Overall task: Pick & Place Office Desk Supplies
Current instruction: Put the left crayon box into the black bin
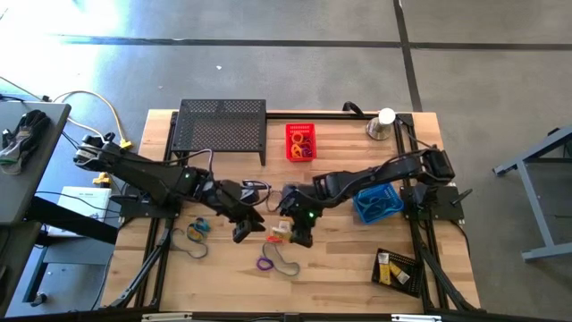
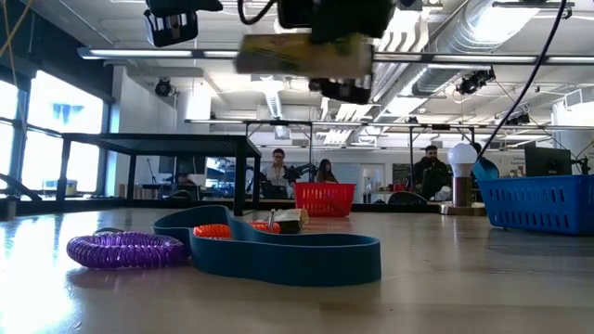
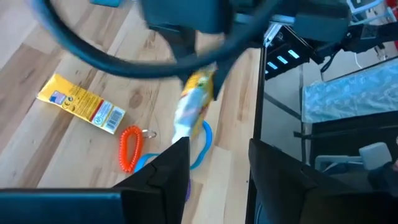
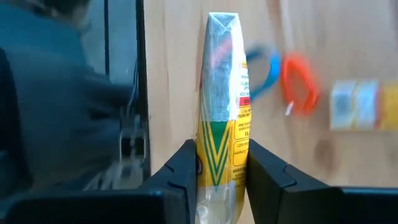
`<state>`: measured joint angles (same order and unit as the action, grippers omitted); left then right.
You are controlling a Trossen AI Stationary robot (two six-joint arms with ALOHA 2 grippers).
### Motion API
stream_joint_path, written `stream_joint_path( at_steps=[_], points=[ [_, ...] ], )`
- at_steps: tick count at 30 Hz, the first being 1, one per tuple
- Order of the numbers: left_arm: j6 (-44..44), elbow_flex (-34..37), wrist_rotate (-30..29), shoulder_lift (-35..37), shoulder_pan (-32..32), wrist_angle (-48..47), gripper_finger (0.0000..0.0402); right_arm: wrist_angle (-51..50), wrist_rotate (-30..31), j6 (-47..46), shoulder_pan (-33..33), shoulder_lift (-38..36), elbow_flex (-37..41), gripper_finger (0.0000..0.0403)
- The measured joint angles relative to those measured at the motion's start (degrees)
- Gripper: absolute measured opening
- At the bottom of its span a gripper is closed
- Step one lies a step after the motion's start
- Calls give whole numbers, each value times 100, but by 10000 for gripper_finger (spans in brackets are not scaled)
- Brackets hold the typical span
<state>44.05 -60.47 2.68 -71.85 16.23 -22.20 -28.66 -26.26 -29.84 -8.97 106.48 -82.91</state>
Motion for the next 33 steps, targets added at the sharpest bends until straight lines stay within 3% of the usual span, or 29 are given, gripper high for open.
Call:
stream_joint_path(
  at_steps=[6,16,25,33],
  points=[
    [-91,0,4,0,-48,152,161,-1082,-498,-253,-276,-3,0,88],
    [-578,0,-151,-4,-46,130,161,-2941,362,-1076,-976,-761,4,90],
    [-1244,0,-149,-4,-43,150,161,-3848,1426,-3555,-2405,-975,4,91],
    [-1326,0,-85,-6,-42,146,161,-3943,1554,-5879,-3528,-960,4,91]
  ],
)
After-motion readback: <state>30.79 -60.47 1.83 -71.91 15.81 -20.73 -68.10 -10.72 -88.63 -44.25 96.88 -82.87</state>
